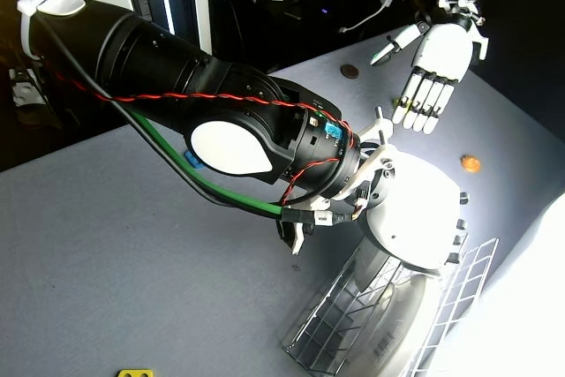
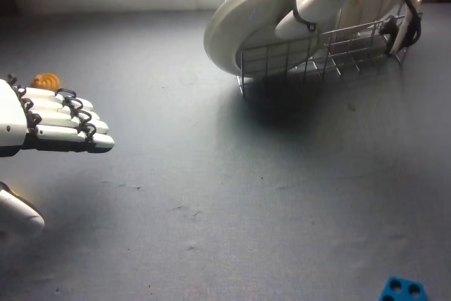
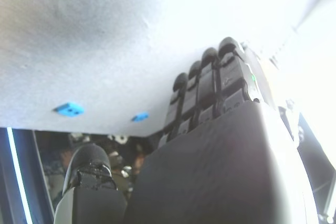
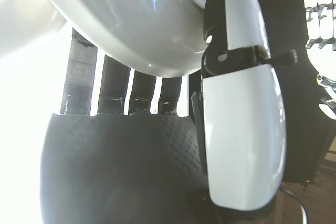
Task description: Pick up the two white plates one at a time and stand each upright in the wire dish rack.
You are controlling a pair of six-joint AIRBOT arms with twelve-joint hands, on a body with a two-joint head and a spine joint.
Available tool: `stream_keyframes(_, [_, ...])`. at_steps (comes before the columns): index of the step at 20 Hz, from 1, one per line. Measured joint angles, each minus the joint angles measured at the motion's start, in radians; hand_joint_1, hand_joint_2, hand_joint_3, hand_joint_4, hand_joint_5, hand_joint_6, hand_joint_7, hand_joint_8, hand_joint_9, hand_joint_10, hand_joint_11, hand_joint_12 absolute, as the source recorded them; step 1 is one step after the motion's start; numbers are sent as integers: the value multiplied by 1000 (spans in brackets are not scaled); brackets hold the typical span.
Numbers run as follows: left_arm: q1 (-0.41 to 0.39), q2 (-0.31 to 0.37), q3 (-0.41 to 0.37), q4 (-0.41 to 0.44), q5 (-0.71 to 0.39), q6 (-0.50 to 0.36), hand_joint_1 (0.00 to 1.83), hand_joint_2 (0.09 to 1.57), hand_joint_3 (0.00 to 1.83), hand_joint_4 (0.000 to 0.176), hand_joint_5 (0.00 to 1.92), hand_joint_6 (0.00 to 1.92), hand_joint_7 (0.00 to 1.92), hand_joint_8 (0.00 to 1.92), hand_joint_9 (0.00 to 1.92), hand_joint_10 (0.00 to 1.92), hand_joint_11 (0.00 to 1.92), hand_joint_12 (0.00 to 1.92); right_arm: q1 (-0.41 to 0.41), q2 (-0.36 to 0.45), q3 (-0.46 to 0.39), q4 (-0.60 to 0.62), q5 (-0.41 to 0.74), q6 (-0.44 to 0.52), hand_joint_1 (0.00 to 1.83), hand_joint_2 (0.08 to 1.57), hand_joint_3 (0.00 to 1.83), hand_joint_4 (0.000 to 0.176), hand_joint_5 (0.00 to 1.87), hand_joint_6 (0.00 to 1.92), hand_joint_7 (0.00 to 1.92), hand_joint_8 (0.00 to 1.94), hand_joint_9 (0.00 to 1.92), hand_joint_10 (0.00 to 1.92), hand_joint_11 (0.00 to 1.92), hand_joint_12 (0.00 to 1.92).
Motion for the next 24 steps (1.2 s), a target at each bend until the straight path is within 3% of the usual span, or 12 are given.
stream_keyframes(15, [-7, 0, -1, 2, 0, 0, 0, 1061, 0, 0, 0, 0, 0, 0, 0, 0, 0, 0, 90, 43, -28, -1, 37, -2, 1122, 925, 0, 0, 795, 0, 862, 0, 867, 0, 365, 1093])
stream_keyframes(20, [-26, 1, -23, 12, -9, 1, 0, 1063, 0, 0, 0, 0, 0, 0, 0, 0, 0, 0, 97, 141, -168, -208, 217, 13, 1104, 922, 0, 0, 778, 0, 851, 0, 856, 0, 377, 1078])
stream_keyframes(23, [-61, 2, -45, 28, -23, 1, 0, 1053, 0, 0, 0, 0, 0, 0, 0, 0, 0, 0, 97, 201, -219, -402, 310, 212, 1104, 920, 0, 0, 777, 0, 852, 1, 858, 1, 378, 1078])
stream_keyframes(24, [-72, 7, -54, 39, -26, 3, 0, 1058, 0, 0, 0, 0, 0, 0, 0, 0, 0, 0, 97, 224, -240, -429, 326, 234, 1109, 925, 0, 0, 775, 0, 849, 0, 859, 1, 382, 1079])
